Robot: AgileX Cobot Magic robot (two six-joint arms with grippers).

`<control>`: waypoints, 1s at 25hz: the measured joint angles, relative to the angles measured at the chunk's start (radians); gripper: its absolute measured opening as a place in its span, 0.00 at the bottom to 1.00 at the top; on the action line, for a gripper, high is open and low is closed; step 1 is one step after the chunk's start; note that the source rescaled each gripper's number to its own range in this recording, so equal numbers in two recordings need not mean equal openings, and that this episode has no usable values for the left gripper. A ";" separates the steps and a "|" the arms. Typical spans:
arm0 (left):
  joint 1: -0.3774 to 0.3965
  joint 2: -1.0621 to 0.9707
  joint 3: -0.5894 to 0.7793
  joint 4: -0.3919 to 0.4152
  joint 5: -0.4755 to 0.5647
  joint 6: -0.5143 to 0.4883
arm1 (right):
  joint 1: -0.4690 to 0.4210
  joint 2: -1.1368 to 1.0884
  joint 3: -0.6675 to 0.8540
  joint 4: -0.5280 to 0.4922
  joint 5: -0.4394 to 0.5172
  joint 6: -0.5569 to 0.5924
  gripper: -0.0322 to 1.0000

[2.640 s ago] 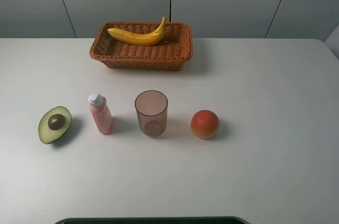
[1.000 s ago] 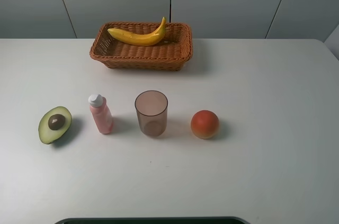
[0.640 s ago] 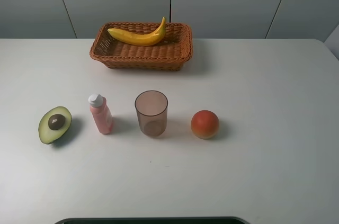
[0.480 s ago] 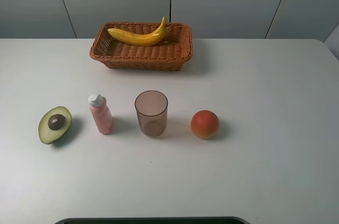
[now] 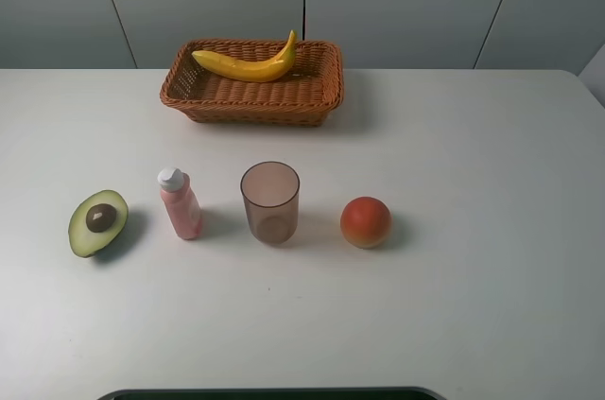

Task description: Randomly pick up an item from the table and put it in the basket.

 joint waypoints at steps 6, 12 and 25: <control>0.000 0.000 0.000 0.000 0.000 0.000 | 0.000 0.000 0.000 0.000 0.000 0.000 0.97; 0.000 0.000 0.000 0.000 0.000 0.000 | 0.000 0.000 0.000 0.000 0.000 0.000 0.97; 0.000 0.000 0.000 0.000 0.000 0.000 | 0.000 0.000 0.000 0.000 0.000 0.000 0.97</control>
